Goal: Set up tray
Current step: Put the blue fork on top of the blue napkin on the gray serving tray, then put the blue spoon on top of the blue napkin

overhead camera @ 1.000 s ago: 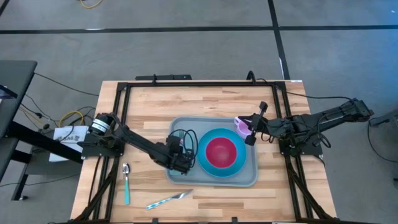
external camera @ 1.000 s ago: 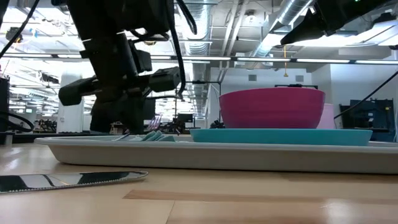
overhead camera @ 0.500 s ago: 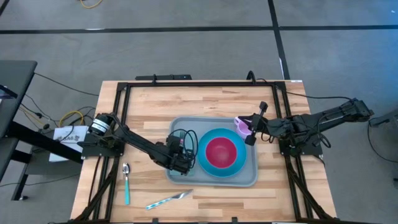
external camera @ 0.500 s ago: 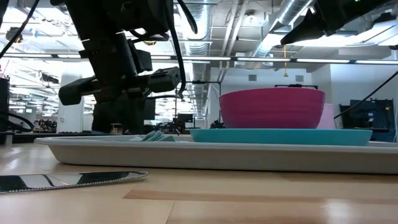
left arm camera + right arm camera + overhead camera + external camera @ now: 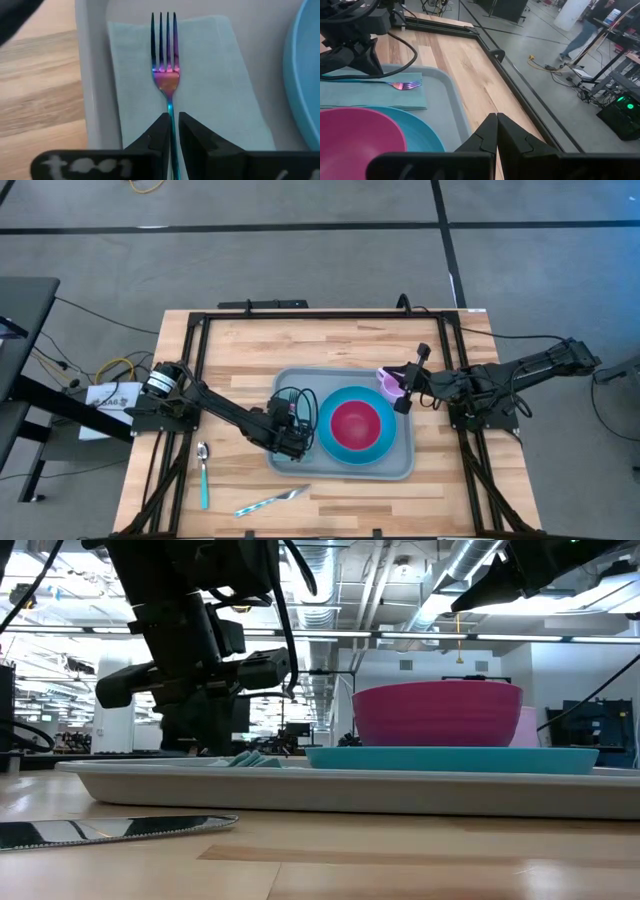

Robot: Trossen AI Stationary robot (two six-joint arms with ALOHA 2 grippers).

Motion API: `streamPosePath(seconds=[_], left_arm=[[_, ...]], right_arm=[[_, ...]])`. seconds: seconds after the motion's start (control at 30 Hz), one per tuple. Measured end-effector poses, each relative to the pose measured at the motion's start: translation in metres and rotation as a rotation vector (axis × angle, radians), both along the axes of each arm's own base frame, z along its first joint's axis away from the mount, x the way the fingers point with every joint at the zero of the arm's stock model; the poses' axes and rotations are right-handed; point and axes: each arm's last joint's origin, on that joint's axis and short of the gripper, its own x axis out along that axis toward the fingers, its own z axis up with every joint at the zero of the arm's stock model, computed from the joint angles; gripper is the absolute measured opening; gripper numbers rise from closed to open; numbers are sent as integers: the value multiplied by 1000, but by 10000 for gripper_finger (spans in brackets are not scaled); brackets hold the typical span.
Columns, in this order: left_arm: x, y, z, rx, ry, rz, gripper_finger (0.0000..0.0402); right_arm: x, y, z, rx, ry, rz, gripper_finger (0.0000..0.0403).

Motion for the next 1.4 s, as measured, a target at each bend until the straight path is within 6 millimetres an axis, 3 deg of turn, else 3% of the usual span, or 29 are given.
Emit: streamPosePath(seconds=[0.23, 0.67, 0.87, 1.17, 1.4], left_arm=[[2, 0, 0, 14, -6, -21, 28], [8, -2, -26, 42, 39, -39, 28], [16, -6, -17, 76, 21, -101, 28], [24, -9, -6, 139, 136, -306, 28], [24, -3, -6, 120, 175, -312, 56]], right_arm=[[0, 0, 0, 0, 0, 0, 0], [0, 0, -1, -2, 7, 0, 0], [0, 0, 0, -1, 6, 0, 0], [0, 0, 0, -1, 6, 0, 0], [0, 0, 0, -1, 6, 0, 0]])
